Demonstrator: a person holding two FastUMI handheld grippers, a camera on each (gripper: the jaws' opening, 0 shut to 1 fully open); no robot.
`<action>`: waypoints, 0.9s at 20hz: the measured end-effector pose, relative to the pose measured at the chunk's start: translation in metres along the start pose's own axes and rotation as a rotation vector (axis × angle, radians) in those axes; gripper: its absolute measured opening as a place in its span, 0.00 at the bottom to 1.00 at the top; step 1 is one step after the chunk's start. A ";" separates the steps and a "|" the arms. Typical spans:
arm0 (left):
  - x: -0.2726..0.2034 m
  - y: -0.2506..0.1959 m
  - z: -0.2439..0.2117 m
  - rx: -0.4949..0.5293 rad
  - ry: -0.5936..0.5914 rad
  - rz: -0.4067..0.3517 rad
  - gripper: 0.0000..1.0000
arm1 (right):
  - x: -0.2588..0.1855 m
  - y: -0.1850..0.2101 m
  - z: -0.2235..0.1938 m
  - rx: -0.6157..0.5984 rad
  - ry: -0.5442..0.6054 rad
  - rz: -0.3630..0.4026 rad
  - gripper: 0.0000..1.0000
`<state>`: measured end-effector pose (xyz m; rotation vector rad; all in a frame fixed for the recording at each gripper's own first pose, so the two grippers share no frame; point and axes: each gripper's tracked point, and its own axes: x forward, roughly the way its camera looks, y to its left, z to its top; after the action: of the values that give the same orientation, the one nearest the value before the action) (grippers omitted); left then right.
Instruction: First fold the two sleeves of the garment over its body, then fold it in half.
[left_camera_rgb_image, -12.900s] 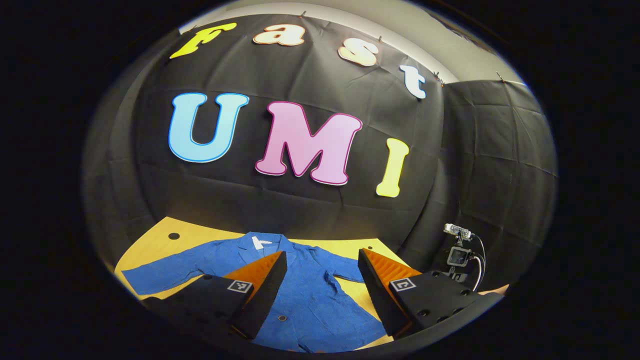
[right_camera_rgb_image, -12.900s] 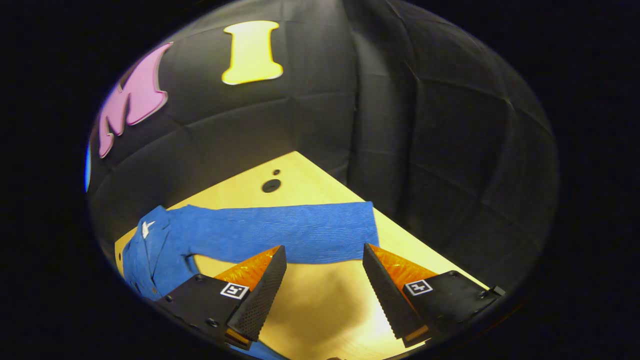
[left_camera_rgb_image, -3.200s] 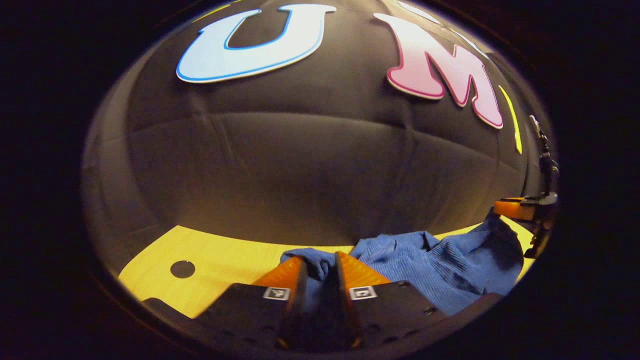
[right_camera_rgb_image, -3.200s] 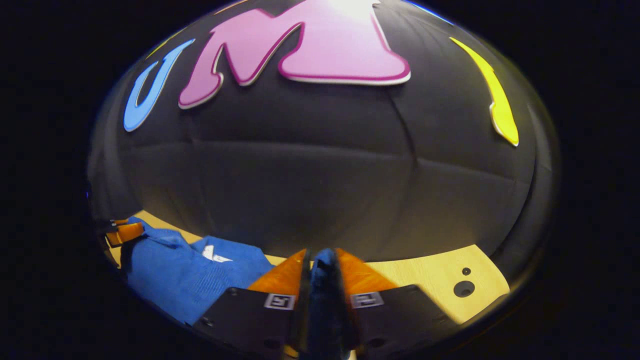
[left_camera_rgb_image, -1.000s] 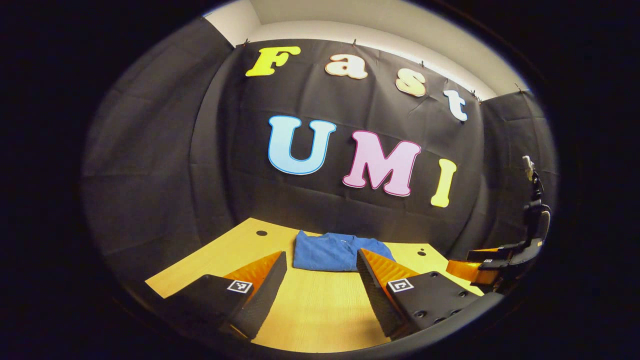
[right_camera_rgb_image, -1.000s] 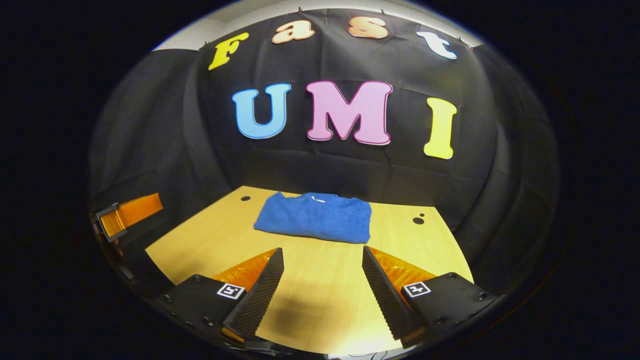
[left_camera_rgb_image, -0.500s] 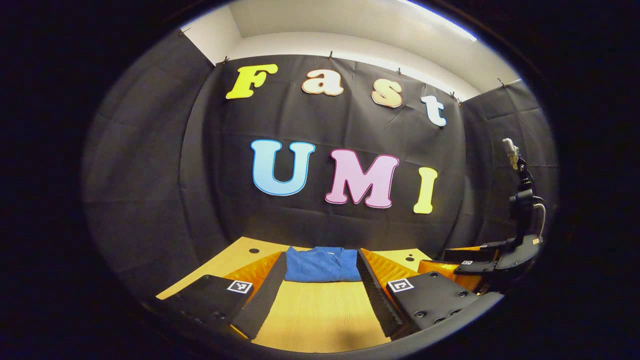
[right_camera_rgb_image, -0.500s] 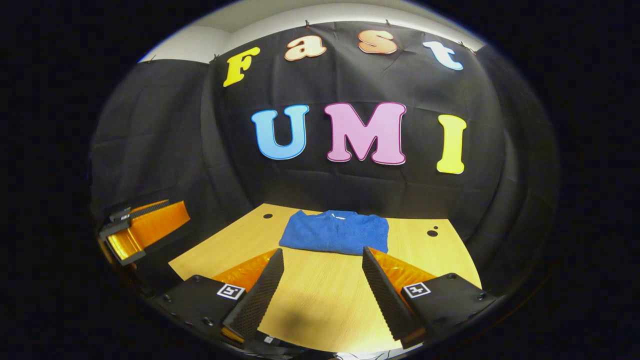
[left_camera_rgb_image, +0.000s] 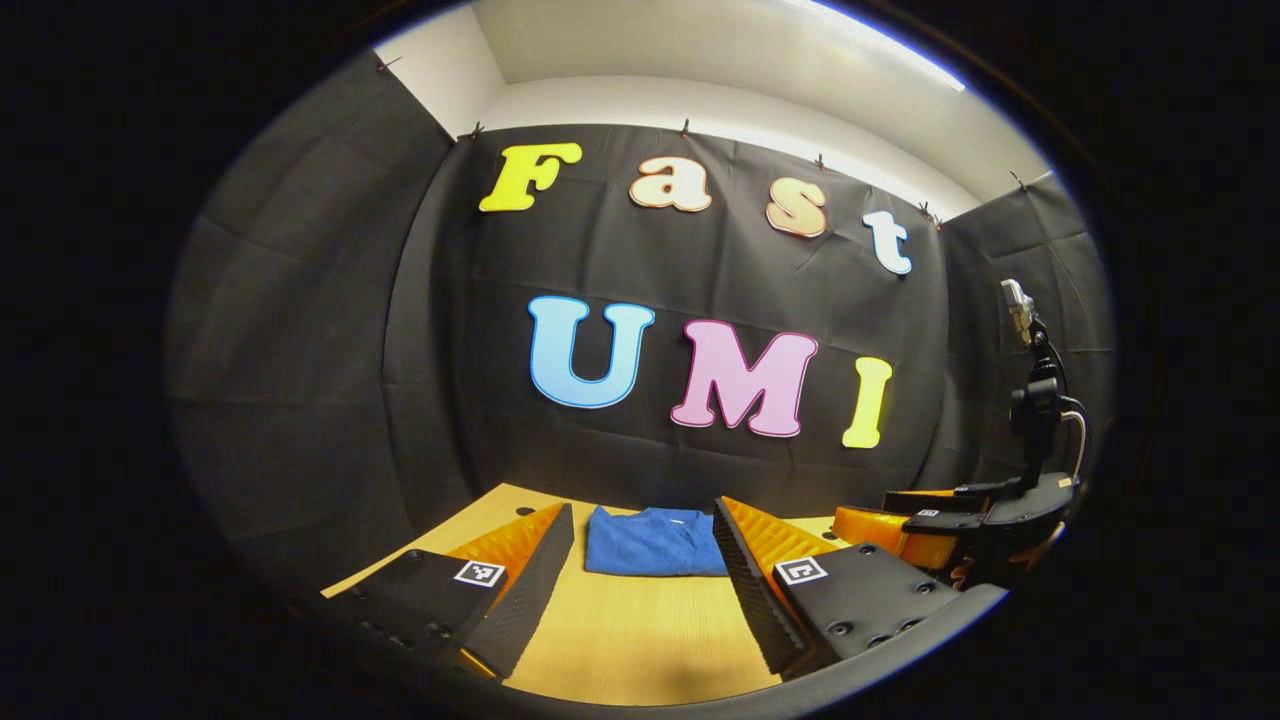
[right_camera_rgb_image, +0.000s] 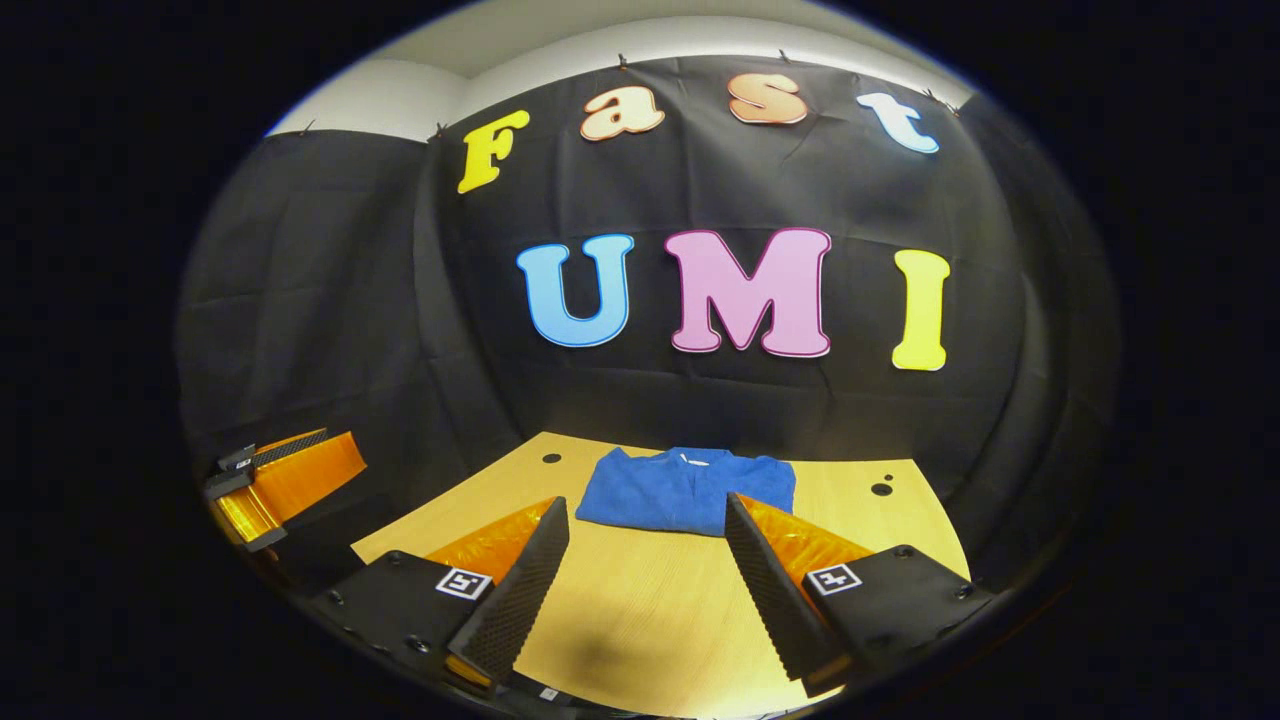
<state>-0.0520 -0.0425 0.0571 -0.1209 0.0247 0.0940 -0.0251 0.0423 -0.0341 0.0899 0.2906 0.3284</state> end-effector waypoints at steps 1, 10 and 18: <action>-0.002 0.001 -0.001 0.001 0.002 0.001 0.81 | -0.001 0.003 -0.001 -0.003 0.002 0.004 0.98; -0.018 0.005 0.007 -0.015 -0.024 0.000 0.81 | -0.015 0.021 0.002 -0.001 -0.019 0.019 0.98; -0.023 -0.004 0.003 -0.015 -0.015 -0.024 0.80 | -0.025 0.019 -0.001 -0.005 -0.018 0.016 0.98</action>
<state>-0.0746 -0.0479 0.0614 -0.1353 0.0072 0.0711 -0.0540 0.0524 -0.0263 0.0908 0.2711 0.3435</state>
